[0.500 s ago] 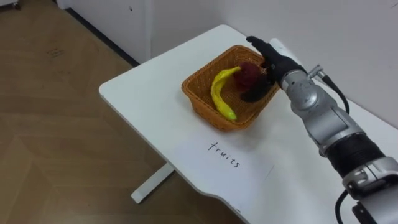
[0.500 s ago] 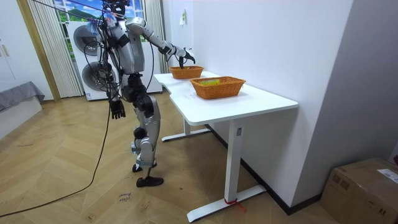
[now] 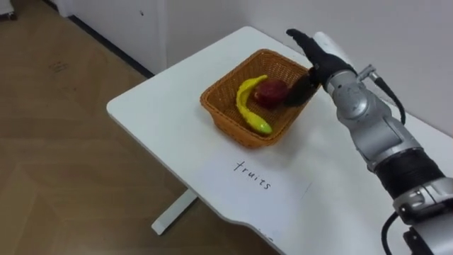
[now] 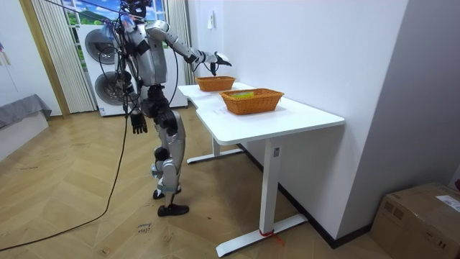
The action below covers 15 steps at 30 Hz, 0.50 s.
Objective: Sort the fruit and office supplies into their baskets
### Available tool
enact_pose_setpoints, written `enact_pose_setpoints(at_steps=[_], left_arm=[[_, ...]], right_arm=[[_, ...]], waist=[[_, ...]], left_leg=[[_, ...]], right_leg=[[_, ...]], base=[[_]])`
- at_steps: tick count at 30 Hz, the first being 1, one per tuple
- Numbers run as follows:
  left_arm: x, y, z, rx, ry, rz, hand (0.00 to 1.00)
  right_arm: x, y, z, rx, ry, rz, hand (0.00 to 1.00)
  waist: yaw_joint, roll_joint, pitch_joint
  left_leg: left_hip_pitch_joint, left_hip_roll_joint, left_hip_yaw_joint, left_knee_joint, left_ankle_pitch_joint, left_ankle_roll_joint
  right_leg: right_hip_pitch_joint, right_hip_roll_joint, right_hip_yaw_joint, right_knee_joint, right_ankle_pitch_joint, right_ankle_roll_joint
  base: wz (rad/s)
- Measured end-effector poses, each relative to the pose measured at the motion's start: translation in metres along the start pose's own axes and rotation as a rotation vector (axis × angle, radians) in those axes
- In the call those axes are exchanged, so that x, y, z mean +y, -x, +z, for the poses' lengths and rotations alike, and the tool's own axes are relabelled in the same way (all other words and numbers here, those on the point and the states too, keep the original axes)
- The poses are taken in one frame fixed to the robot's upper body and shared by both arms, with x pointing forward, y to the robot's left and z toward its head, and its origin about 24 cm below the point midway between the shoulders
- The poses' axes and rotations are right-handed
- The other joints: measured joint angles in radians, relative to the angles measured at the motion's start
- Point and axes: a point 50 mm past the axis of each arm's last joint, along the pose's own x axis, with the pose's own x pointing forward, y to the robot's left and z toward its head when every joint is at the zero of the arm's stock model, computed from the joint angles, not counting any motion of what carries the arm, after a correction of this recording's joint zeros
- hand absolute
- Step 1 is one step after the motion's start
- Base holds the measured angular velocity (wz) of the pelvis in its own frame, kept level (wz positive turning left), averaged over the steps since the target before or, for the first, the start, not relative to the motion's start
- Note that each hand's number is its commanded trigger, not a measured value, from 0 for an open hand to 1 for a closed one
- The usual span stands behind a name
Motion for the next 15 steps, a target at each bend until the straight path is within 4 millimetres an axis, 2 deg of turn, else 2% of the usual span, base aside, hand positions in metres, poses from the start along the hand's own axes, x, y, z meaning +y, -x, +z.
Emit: enact_pose_setpoints(at_steps=[5, 7, 9, 11, 13, 15], left_arm=[[0.001, -0.001, 0.008, -0.025, 0.004, 0.002, 0.00], [0.002, -0.002, 0.013, -0.037, 0.004, -0.001, 0.00], [0.002, -0.002, 0.015, -0.048, 0.004, 0.001, 0.00], [0.005, -0.002, 0.015, -0.049, 0.002, 0.009, 0.00], [0.007, -0.003, 0.014, -0.048, 0.000, 0.018, 0.00], [0.010, -0.003, 0.015, -0.051, 0.002, 0.026, 0.00]], right_arm=[[-0.021, 0.002, 0.006, -0.049, 0.013, -0.071, 0.00], [-0.027, 0.004, 0.008, -0.065, 0.022, -0.090, 0.00], [-0.036, 0.006, 0.014, -0.096, 0.012, -0.120, 0.00], [-0.053, 0.011, 0.029, -0.168, -0.010, -0.184, 0.00], [-0.065, 0.016, 0.037, -0.213, -0.020, -0.228, 0.00], [-0.073, 0.019, 0.039, -0.237, -0.035, -0.242, 0.00]], waist=[[-0.029, 0.005, 0.0019], [-0.057, 0.009, -0.0021], [-0.068, 0.011, -0.0052], [-0.111, 0.012, -0.0057], [-0.126, 0.012, -0.0073], [-0.141, 0.014, -0.0097]], left_leg=[[-0.003, 0.004, 0.036, 0.000, -0.002, 0.003], [-0.001, 0.006, 0.050, -0.001, -0.004, 0.006], [-0.001, 0.009, 0.073, -0.006, -0.003, 0.007], [-0.002, 0.009, 0.085, -0.007, -0.003, 0.009], [0.009, 0.012, 0.102, -0.008, -0.004, 0.011], [0.018, 0.015, 0.114, -0.014, -0.005, 0.012]], right_leg=[[-0.018, 0.000, 0.046, 0.004, 0.000, 0.000], [-0.026, -0.005, 0.053, 0.020, 0.000, 0.000], [-0.043, -0.003, 0.092, 0.035, -0.001, 0.000], [-0.051, -0.001, 0.119, 0.036, 0.000, 0.000], [-0.051, 0.003, 0.149, 0.035, 0.000, 0.000], [-0.048, 0.004, 0.157, 0.035, 0.000, 0.000]], base=[[-0.22], [-0.24], [-0.29], [-0.20], [-0.24], [-0.22]])
